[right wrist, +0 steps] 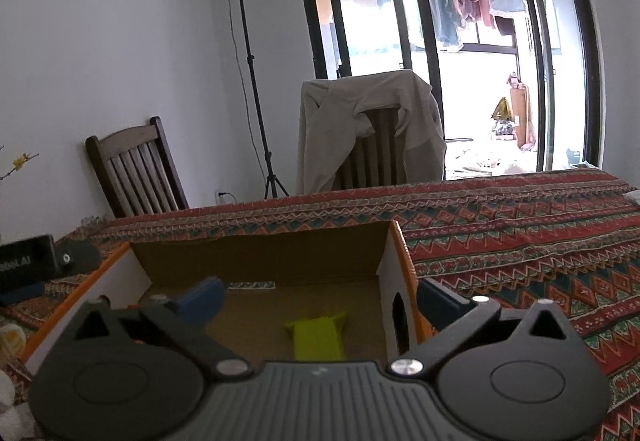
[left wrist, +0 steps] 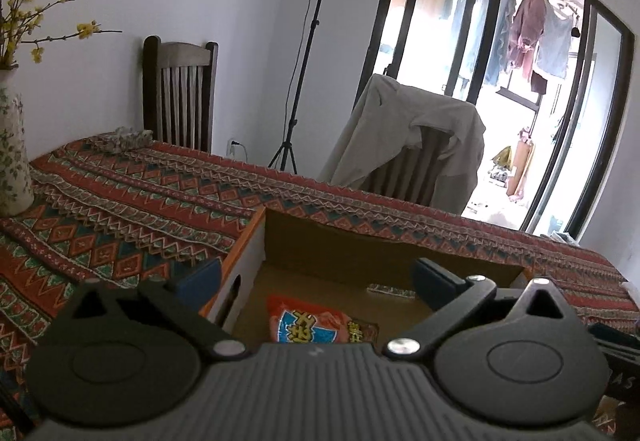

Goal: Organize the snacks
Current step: 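Carry the red bag and green bar into the cardboard box and release both, then move both tools back over the snack pile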

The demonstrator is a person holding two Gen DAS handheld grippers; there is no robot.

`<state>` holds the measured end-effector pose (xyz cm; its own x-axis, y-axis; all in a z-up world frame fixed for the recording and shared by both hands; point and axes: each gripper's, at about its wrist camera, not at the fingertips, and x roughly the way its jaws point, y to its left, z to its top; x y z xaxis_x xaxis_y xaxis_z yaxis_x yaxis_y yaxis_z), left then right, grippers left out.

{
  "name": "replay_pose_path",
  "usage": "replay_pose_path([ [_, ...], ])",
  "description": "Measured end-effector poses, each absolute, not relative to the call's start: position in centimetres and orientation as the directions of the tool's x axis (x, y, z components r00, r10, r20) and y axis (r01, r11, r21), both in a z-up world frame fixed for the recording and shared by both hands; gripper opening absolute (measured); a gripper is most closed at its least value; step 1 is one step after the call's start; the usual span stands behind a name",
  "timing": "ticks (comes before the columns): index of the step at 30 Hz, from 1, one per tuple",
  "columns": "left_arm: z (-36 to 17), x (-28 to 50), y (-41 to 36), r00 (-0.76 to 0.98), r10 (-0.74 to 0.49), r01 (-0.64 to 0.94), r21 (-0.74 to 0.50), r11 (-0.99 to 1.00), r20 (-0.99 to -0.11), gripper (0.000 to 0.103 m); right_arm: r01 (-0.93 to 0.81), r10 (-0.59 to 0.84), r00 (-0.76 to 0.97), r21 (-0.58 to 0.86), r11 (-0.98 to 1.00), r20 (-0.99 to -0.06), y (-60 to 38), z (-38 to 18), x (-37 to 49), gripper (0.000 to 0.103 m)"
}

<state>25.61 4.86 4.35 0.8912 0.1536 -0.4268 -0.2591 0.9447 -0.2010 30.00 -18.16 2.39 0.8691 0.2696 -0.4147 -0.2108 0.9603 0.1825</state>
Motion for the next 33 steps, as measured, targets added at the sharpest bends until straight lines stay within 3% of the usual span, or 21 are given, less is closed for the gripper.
replay_pose_path([
  [15, 7.7, 22.5, 5.1, 0.918, 0.114, -0.227, -0.268, 0.936, -0.381, 0.103, -0.21, 0.259, 0.895, 0.171, 0.963, -0.362, -18.9, 5.0, 28.0, 0.103],
  [24, 9.4, 18.5, 4.6, 0.932, 0.113, -0.197, -0.22, 0.955, -0.345, 0.103, -0.228, 0.263, 0.906, 0.141, 0.963, -0.332, -19.3, 7.2, 24.6, 0.103],
  [33, 8.1, 15.1, 4.9, 0.922, 0.103, -0.187, -0.194, 0.963, -0.374, 0.103, -0.254, 0.266, 0.904, 0.081, 0.964, -0.334, -19.8, 7.3, 20.1, 0.103],
])
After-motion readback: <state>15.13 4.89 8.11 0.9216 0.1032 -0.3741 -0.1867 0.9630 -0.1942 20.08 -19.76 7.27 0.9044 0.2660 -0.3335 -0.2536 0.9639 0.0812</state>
